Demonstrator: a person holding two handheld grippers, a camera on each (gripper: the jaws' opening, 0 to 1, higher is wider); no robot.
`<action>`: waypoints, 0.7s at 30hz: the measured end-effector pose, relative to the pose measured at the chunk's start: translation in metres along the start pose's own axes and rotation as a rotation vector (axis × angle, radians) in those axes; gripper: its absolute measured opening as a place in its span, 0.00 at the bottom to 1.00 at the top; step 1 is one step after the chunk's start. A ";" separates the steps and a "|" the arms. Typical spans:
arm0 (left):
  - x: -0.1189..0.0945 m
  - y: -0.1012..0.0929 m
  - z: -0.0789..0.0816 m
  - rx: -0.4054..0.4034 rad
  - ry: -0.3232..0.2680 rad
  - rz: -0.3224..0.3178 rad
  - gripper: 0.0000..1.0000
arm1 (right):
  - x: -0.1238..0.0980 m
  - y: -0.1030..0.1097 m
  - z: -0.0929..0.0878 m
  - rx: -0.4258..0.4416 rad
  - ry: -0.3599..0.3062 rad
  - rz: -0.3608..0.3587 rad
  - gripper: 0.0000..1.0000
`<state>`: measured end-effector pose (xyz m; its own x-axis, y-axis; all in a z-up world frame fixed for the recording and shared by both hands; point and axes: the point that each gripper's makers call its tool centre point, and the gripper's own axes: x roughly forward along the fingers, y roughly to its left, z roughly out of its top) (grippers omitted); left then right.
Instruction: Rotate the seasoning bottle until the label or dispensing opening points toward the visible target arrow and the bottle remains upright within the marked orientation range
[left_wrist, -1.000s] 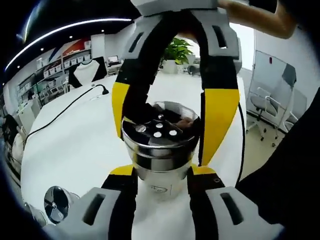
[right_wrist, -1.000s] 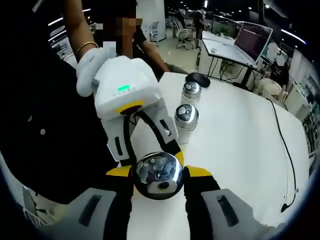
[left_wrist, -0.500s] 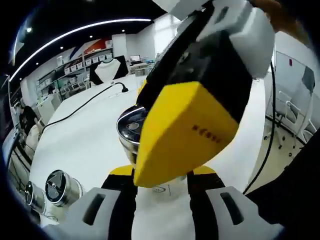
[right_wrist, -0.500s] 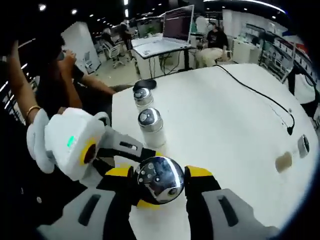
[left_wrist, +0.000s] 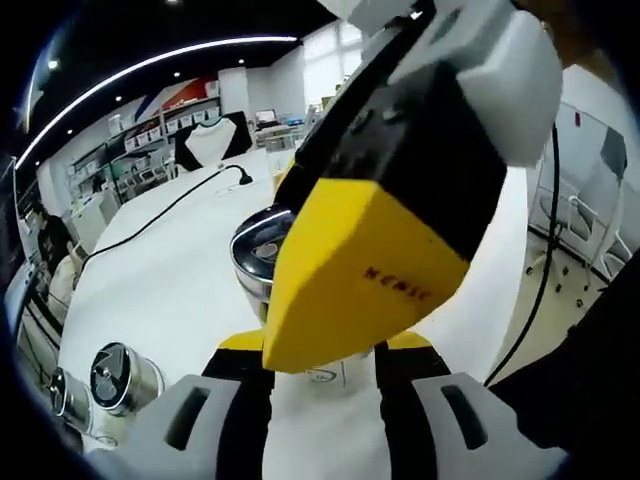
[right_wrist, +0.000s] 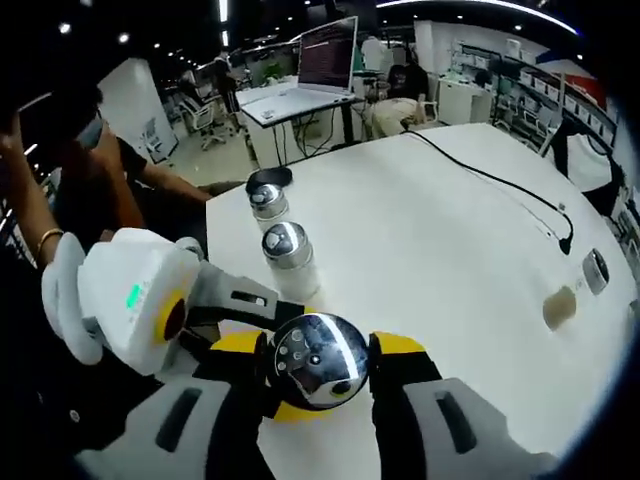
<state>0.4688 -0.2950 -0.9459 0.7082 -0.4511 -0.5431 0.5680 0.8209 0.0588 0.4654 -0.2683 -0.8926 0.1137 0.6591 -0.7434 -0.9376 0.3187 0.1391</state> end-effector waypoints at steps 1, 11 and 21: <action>-0.001 0.000 0.000 -0.006 -0.002 0.001 0.42 | 0.000 0.000 0.000 -0.007 0.001 0.004 0.39; -0.004 0.004 0.001 0.109 -0.033 0.017 0.49 | 0.000 0.003 -0.001 -0.056 0.025 0.051 0.39; -0.012 0.010 -0.019 -0.125 -0.155 0.102 0.47 | 0.003 0.007 0.001 -0.151 0.041 0.144 0.39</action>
<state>0.4579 -0.2748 -0.9549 0.8209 -0.4042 -0.4035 0.4406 0.8977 -0.0030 0.4593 -0.2633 -0.8929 -0.0353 0.6612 -0.7494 -0.9822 0.1154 0.1481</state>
